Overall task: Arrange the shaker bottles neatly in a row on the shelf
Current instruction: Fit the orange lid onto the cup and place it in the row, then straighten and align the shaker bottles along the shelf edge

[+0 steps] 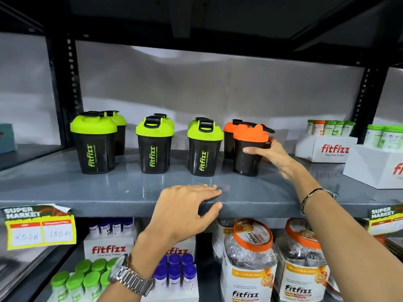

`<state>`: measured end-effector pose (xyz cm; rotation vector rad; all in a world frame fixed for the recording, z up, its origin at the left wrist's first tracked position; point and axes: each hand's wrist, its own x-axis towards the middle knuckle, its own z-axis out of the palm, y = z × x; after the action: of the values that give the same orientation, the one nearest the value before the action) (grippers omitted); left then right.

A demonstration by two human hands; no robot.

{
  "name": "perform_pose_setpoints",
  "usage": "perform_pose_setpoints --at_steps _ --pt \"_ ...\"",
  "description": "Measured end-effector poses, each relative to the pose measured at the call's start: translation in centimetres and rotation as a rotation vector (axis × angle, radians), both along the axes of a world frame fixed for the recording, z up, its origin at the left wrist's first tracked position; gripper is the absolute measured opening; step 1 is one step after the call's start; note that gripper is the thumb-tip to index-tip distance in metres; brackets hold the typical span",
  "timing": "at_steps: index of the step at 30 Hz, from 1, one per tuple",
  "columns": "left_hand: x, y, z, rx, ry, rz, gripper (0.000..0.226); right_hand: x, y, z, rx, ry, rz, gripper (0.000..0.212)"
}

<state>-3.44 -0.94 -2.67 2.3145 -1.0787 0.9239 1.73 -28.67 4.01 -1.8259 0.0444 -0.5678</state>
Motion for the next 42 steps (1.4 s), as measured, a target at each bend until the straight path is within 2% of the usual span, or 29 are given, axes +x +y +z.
perform_pose_setpoints --at_steps 3,9,13,21,25,35,37,39,42 --pt "0.0 0.0 0.0 0.002 0.000 -0.001 0.039 -0.1 0.4 -0.2 -0.012 -0.025 0.012 0.091" --pt "0.0 0.0 -0.1 0.004 0.003 0.005 0.035 -0.6 0.3 -0.2 0.087 0.056 0.124 0.086" --pt "0.0 0.0 -0.1 -0.005 0.002 0.006 0.037 -0.7 0.2 -0.5 -0.024 0.077 0.083 0.073" --pt "0.1 0.0 -0.2 -0.001 -0.011 0.005 0.033 -1.5 0.3 -0.7 -0.082 0.094 0.106 0.092" --pt "0.2 0.0 -0.3 -0.008 -0.026 -0.007 0.033 -1.6 0.0 -1.0 -0.103 0.117 0.086 0.083" --pt "0.0 0.0 -0.1 0.010 -0.023 -0.006 0.036 -1.6 0.1 -1.3 -0.127 0.131 0.072 0.088" --pt "-0.1 0.0 0.3 0.015 0.034 0.033 0.039 -1.6 0.0 -1.4 -0.134 0.137 0.070 0.089" --pt "0.3 -0.1 1.0 0.030 0.166 0.074 0.058 -1.7 -0.1 -1.6 -0.142 0.159 0.075 0.091" --pt "1.5 -0.3 2.9 0.023 0.639 -0.005 0.109 -1.8 0.1 -1.9 -0.152 0.189 0.094 0.094"
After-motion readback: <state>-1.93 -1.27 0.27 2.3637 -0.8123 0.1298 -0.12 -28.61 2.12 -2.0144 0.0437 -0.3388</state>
